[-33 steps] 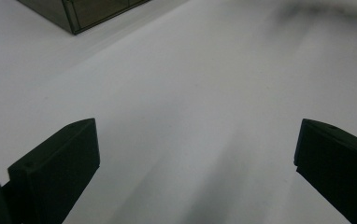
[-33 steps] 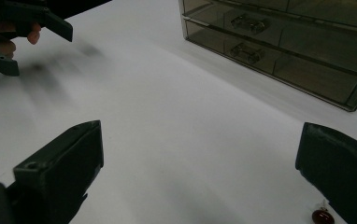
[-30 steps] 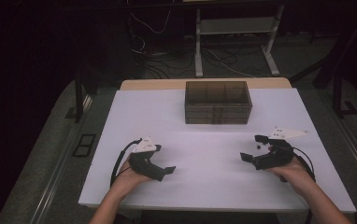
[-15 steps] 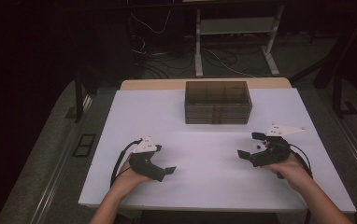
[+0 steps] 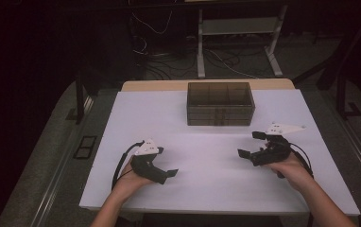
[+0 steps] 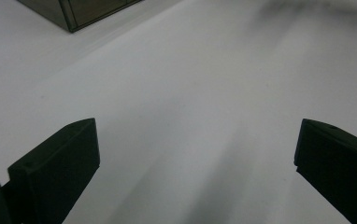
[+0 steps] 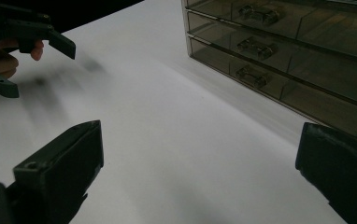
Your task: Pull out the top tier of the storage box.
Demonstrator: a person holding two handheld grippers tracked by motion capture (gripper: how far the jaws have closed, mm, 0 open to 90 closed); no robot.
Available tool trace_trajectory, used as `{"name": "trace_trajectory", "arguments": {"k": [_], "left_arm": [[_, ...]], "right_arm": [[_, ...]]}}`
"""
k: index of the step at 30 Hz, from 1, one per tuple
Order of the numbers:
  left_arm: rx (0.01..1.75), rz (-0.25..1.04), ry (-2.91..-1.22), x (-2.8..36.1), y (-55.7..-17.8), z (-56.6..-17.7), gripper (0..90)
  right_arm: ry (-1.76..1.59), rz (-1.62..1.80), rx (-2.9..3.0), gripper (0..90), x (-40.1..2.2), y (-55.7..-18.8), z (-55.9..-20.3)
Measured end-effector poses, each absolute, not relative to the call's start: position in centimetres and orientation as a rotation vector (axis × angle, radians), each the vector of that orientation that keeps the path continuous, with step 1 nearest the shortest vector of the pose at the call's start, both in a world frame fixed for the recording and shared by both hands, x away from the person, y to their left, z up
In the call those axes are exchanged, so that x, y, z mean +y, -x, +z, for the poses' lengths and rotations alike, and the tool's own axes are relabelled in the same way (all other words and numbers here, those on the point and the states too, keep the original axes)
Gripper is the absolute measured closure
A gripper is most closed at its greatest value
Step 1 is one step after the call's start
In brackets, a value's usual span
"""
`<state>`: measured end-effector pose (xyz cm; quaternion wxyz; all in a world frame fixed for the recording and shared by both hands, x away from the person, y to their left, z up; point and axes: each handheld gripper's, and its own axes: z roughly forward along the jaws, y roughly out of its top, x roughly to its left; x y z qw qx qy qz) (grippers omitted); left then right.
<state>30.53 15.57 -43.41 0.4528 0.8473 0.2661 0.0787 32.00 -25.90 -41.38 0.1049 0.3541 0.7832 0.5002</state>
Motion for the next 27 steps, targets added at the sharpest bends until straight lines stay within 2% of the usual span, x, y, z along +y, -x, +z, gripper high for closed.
{"name": "trace_trajectory", "arguments": {"k": [27], "left_arm": [[0.648,0.195,-2.087,15.53,-30.58,-43.43,0.0]], "right_arm": [[-1.058,1.461,2.315,0.5,-25.80,-32.96,-41.90]]}}
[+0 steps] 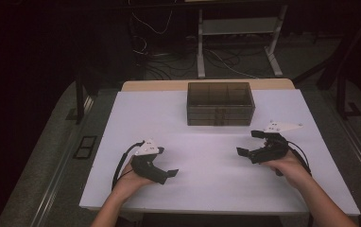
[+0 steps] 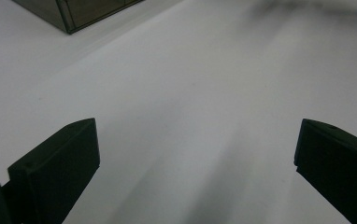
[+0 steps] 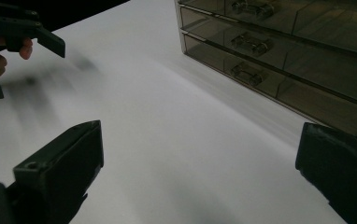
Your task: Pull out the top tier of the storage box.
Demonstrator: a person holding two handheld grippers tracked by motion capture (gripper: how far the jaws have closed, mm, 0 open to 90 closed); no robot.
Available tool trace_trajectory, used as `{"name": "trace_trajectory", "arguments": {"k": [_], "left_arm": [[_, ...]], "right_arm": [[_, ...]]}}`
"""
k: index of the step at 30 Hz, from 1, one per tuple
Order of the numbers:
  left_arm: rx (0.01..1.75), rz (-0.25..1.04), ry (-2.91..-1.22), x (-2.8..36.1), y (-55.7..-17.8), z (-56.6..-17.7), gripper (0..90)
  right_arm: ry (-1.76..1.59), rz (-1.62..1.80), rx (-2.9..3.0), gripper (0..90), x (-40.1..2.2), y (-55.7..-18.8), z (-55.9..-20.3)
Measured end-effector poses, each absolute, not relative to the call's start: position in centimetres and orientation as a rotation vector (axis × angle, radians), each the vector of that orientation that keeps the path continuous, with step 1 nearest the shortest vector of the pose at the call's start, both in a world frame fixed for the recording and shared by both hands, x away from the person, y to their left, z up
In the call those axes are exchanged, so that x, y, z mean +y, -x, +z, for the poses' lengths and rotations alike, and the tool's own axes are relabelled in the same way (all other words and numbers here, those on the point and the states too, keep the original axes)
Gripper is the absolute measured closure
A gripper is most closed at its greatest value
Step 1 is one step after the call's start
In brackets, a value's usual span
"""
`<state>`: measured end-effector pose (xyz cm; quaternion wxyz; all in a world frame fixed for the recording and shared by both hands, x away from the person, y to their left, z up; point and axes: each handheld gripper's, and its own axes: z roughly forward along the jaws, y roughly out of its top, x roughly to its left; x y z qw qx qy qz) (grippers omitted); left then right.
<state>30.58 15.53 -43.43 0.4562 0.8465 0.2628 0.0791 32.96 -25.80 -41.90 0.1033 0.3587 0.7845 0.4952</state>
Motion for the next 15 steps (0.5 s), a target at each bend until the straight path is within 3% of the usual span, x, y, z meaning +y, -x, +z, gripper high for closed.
{"name": "trace_trajectory", "arguments": {"k": [15], "left_arm": [[0.663,0.191,-2.073,15.47,-30.51,-43.51,0.0]], "right_arm": [[-1.051,1.456,2.310,0.5,-25.25,-33.83,-41.61]]}}
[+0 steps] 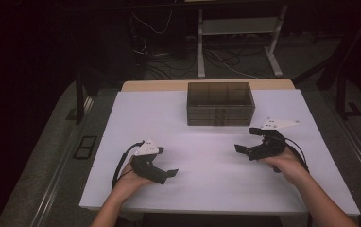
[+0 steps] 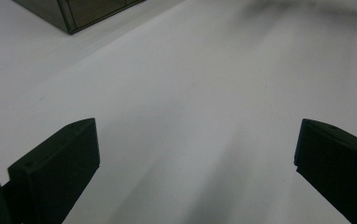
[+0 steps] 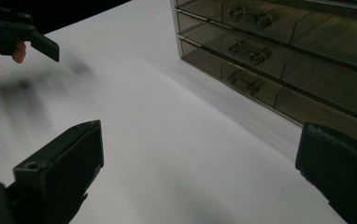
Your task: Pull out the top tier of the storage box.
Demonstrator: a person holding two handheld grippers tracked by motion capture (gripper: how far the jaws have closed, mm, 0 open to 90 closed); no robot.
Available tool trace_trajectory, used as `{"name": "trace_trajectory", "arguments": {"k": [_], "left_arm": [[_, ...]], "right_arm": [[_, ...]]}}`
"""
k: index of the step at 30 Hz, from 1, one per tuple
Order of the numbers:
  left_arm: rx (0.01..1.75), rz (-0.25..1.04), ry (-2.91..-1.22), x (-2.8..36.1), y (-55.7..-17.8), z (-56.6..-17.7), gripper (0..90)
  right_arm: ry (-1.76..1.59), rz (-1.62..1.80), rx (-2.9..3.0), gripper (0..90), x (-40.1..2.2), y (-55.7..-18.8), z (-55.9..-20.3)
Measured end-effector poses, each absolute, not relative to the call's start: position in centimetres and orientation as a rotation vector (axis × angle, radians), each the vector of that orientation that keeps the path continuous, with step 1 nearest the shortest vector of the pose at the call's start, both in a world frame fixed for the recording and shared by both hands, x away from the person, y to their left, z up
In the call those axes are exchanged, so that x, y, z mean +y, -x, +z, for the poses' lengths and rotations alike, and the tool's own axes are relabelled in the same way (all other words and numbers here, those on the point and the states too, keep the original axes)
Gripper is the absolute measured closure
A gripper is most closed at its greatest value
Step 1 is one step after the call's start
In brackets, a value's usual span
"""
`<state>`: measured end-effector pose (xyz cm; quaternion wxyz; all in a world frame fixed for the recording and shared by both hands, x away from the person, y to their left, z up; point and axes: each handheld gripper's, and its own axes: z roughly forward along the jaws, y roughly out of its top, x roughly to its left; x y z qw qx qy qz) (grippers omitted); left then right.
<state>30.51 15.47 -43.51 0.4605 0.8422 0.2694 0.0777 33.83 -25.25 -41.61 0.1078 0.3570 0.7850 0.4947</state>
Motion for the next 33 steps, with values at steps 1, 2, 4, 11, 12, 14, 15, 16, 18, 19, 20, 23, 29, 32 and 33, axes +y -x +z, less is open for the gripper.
{"name": "trace_trajectory", "arguments": {"k": [1,2,4,11,12,14,15,16,18,19,20,23,29,32,33], "left_arm": [[0.662,0.191,-2.073,15.4,-30.5,-43.5,0.0],[0.662,0.190,-2.074,15.4,-30.5,-43.5,0.0],[0.661,0.190,-2.074,15.4,-30.5,-43.5,0.0],[0.660,0.191,-2.073,15.5,-30.5,-43.5,0.0],[0.661,0.191,-2.073,15.5,-30.5,-43.5,0.0],[0.661,0.191,-2.072,15.5,-30.5,-43.5,0.0],[0.664,0.190,-2.070,15.5,-30.5,-43.5,0.0],[0.664,0.190,-2.071,15.5,-30.5,-43.5,0.0],[0.664,0.190,-2.071,15.5,-30.5,-43.5,0.0],[0.665,0.189,-2.070,15.5,-30.5,-43.5,0.0],[0.665,0.189,-2.070,15.5,-30.5,-43.5,0.0],[0.664,0.188,-2.070,15.5,-30.5,-43.5,0.0],[0.659,0.187,-2.073,15.5,-30.5,-43.5,0.0],[0.664,0.185,-2.069,15.5,-30.5,-43.6,0.0],[0.664,0.183,-2.068,15.5,-30.5,-43.5,0.0]], "right_arm": [[-1.054,1.459,2.305,0.5,-25.2,-33.9,-41.6],[-1.048,1.461,2.306,0.5,-25.2,-34.0,-41.5],[-1.046,1.467,2.301,0.5,-25.1,-34.1,-41.5],[-1.040,1.467,2.308,0.5,-24.7,-34.5,-41.5],[-1.038,1.465,2.308,0.5,-24.6,-34.5,-41.5],[-1.039,1.466,2.307,0.5,-24.4,-34.7,-41.4],[-1.033,1.466,2.308,0.5,-24.4,-34.7,-41.3],[-1.031,1.466,2.308,0.5,-24.3,-34.8,-41.3],[-1.026,1.467,2.308,0.5,-24.2,-34.9,-41.3],[-1.029,1.470,2.305,0.5,-24.1,-35.0,-41.3],[-1.029,1.470,2.305,0.5,-24.1,-35.0,-41.3],[-1.025,1.468,2.303,0.5,-24.0,-35.1,-41.2],[-1.023,1.467,2.311,0.5,-23.6,-35.5,-41.3],[-1.025,1.470,2.310,0.5,-23.5,-35.6,-41.2],[-1.022,1.474,2.311,0.5,-23.5,-35.7,-41.2]]}}
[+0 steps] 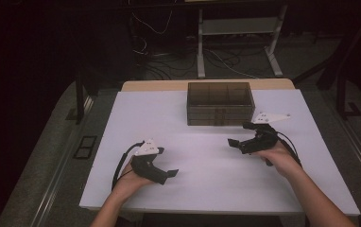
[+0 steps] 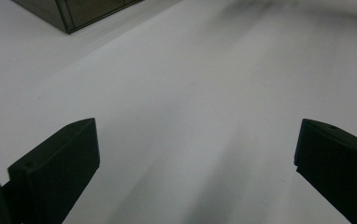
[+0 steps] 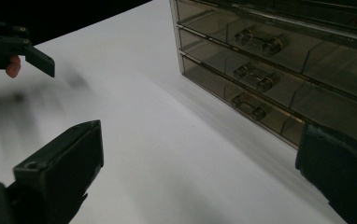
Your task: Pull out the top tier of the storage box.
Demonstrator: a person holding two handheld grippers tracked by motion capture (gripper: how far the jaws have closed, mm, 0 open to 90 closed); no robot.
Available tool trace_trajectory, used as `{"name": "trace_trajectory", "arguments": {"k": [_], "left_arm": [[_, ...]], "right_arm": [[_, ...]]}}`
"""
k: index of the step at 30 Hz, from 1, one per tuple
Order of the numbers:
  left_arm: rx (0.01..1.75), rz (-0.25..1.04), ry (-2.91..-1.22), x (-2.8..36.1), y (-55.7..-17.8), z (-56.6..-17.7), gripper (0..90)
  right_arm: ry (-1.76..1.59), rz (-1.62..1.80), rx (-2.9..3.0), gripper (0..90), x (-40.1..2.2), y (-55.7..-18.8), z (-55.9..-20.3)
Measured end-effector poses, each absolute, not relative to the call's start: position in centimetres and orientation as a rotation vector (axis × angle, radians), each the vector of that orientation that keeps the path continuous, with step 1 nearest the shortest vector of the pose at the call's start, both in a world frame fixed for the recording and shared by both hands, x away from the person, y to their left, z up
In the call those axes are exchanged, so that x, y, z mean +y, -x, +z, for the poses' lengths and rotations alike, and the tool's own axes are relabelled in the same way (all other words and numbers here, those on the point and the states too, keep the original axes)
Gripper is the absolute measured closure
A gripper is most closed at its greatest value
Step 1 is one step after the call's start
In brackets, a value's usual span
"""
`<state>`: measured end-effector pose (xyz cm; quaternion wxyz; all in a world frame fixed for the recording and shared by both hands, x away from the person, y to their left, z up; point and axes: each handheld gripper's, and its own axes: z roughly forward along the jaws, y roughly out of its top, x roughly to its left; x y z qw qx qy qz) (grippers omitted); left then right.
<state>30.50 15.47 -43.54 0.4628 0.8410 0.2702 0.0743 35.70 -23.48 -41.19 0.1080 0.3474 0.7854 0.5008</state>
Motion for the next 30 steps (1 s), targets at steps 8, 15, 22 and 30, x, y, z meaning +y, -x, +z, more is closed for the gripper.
{"name": "trace_trajectory", "arguments": {"k": [8,15,22,30], "left_arm": [[0.662,0.185,-2.071,15.5,-30.5,-43.6,0.0],[0.662,0.184,-2.070,15.4,-30.4,-43.6,0.0],[0.663,0.184,-2.068,15.4,-30.4,-43.6,0.0],[0.664,0.183,-2.069,15.4,-30.4,-43.6,0.0]], "right_arm": [[-1.012,1.481,2.305,0.5,-23.2,-36.2,-40.8],[-1.005,1.492,2.300,0.5,-22.8,-36.6,-40.8],[-1.006,1.497,2.294,0.5,-22.8,-37.2,-40.7],[-1.007,1.501,2.286,0.6,-22.5,-37.7,-40.7]]}}
